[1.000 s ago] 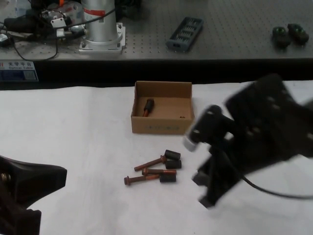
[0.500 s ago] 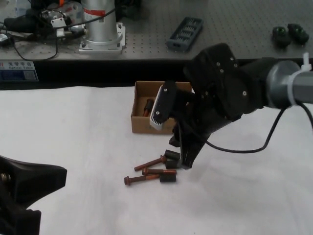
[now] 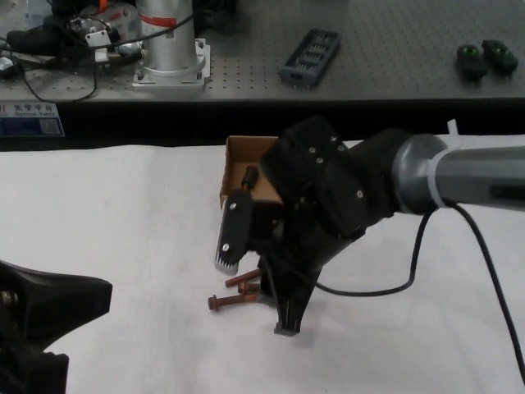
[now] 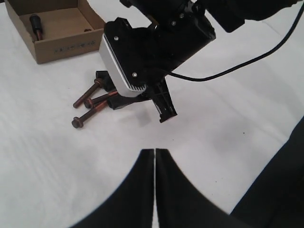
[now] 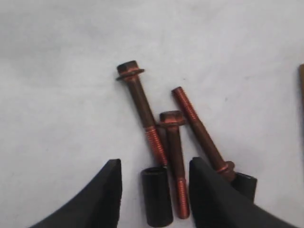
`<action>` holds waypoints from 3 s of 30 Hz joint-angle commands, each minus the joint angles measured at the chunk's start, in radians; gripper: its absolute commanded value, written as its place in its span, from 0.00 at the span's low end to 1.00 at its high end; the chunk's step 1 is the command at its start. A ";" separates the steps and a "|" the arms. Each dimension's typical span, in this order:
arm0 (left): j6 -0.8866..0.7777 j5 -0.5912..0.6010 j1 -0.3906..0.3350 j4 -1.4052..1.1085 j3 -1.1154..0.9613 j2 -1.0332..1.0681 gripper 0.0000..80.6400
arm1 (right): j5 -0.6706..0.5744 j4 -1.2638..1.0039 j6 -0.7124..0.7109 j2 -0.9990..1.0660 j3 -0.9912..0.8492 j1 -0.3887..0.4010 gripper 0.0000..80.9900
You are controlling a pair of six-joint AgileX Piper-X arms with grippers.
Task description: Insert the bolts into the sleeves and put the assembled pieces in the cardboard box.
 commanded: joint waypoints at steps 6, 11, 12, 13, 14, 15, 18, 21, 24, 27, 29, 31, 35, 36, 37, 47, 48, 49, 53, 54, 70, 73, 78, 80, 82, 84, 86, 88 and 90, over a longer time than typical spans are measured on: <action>0.014 0.003 -0.004 -0.012 -0.001 -0.008 0.01 | 0.037 0.058 -0.045 0.025 -0.008 -0.008 0.39; 0.014 0.003 -0.004 -0.012 -0.001 -0.008 0.01 | 0.037 0.055 -0.045 0.034 -0.008 -0.008 0.39; 0.014 0.003 -0.004 -0.012 -0.001 -0.008 0.01 | 0.037 0.055 -0.045 0.041 -0.008 -0.008 0.39; 0.014 0.003 -0.004 -0.012 -0.001 -0.008 0.01 | 0.037 0.053 -0.045 0.047 -0.008 -0.008 0.39; 0.014 0.003 -0.004 -0.012 -0.001 -0.008 0.01 | 0.037 0.051 -0.045 0.053 -0.008 -0.008 0.39; 0.014 0.003 -0.004 -0.012 -0.001 -0.008 0.01 | 0.037 0.051 -0.045 0.060 -0.008 -0.008 0.39; 0.014 0.003 -0.004 -0.012 -0.001 -0.008 0.01 | 0.039 0.046 -0.068 0.076 -0.008 -0.010 0.39; 0.014 0.003 -0.004 -0.012 -0.001 -0.008 0.01 | 0.059 0.038 -0.093 0.087 -0.008 -0.008 0.39; 0.014 0.003 -0.004 -0.012 -0.001 -0.008 0.01 | 0.060 0.034 -0.092 0.093 -0.008 -0.014 0.39; 0.014 0.003 -0.004 -0.012 -0.001 -0.008 0.01 | 0.060 0.034 -0.090 0.093 -0.008 -0.018 0.39; 0.014 0.003 -0.004 -0.012 -0.001 -0.008 0.01 | 0.060 0.034 -0.090 0.093 -0.008 -0.023 0.39; 0.014 0.003 -0.004 -0.012 -0.001 -0.008 0.01 | 0.060 0.034 -0.090 0.093 -0.008 -0.028 0.39; 0.014 0.003 -0.004 -0.012 -0.001 -0.008 0.01 | 0.058 0.034 -0.090 0.099 -0.008 -0.043 0.39; 0.014 0.001 -0.004 -0.012 -0.001 -0.008 0.01 | 0.058 0.034 -0.090 0.101 -0.008 -0.045 0.39; 0.014 -0.001 -0.004 -0.012 -0.001 -0.008 0.01 | 0.058 0.034 -0.090 0.104 -0.008 -0.046 0.39; 0.014 -0.030 -0.004 -0.012 -0.001 -0.008 0.01 | 0.058 0.034 -0.090 0.114 -0.008 -0.048 0.20; 0.014 -0.030 -0.004 -0.012 -0.001 -0.008 0.01 | 0.058 0.034 -0.090 0.114 -0.008 -0.048 0.16; 0.014 -0.030 -0.004 -0.012 -0.001 -0.008 0.01 | 0.058 0.034 -0.090 0.114 -0.008 -0.048 0.13; 0.014 -0.030 -0.004 -0.012 -0.001 -0.008 0.01 | 0.060 0.044 -0.090 0.114 -0.008 -0.048 0.01; 0.014 -0.030 -0.004 -0.012 -0.001 -0.008 0.01 | 0.063 0.055 -0.090 0.114 -0.008 -0.048 0.01; 0.117 -0.028 -0.004 -0.012 -0.001 -0.008 0.01 | 0.019 0.207 0.167 -0.170 -0.004 -0.043 0.02; 0.107 -0.025 -0.004 -0.012 -0.001 0.009 0.04 | 0.006 0.222 0.190 -0.244 0.025 -0.043 0.02; -0.014 -0.020 -0.004 -0.013 -0.001 0.090 0.28 | 0.006 0.262 0.230 -0.380 0.117 -0.043 0.02; -0.069 -0.020 -0.004 -0.020 -0.001 0.126 0.35 | 0.006 0.283 0.242 -0.446 0.163 -0.043 0.02; -0.110 -0.020 -0.004 -0.030 -0.001 0.162 0.35 | 0.006 0.298 0.260 -0.511 0.213 -0.043 0.02; -0.140 -0.020 -0.004 -0.053 -0.001 0.195 0.32 | 0.006 0.311 0.272 -0.572 0.259 -0.043 0.02; -0.181 -0.020 -0.006 -0.084 -0.001 0.227 0.28 | 0.006 0.325 0.278 -0.632 0.302 -0.046 0.02; -0.261 -0.022 -0.006 -0.130 -0.001 0.265 0.24 | 0.006 0.347 0.278 -0.697 0.345 -0.046 0.02; -0.385 -0.049 -0.006 -0.178 -0.001 0.306 0.21 | 0.006 0.362 0.305 -0.753 0.378 -0.046 0.02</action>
